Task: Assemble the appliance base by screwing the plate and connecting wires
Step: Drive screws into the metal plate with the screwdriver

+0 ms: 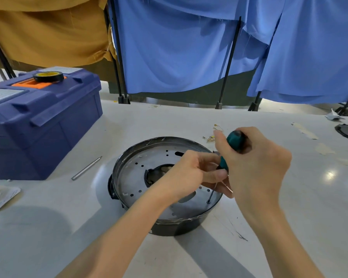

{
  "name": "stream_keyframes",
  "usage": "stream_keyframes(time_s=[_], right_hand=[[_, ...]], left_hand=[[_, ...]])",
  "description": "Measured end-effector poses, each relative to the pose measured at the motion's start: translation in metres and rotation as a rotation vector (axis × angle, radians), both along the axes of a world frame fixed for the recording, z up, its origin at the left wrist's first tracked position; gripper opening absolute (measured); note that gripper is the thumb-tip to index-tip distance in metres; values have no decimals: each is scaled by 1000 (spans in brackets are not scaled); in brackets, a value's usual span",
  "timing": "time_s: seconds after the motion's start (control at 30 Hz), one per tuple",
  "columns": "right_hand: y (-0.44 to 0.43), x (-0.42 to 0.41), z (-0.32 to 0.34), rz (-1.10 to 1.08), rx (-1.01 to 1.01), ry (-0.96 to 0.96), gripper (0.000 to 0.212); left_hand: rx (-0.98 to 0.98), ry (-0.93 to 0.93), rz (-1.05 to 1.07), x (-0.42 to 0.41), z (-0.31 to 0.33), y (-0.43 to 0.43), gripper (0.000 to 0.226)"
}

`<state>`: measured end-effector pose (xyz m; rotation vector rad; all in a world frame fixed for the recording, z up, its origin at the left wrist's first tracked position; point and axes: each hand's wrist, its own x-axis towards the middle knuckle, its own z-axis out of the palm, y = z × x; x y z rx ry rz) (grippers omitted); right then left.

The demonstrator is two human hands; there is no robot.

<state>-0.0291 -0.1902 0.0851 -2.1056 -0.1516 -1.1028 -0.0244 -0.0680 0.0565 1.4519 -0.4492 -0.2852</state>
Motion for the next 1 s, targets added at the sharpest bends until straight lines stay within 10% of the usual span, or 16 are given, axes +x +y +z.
stream_keyframes(time_s=[0.2,0.47,0.7,1.0], right_hand=[[-22,-4,14,751,159,316,24],[8,4,-5,-15,75,-98,23],[-17,3,14,653,110,268,22],[1,5,-6,28,112,-101,36]], left_hand=[[-3,24,-6,-2,-1,10,20],[10,17,38,-2,3,-3,21],[26,20,-20,-3,3,6,21],[40,32,56,1,2,-2,18]])
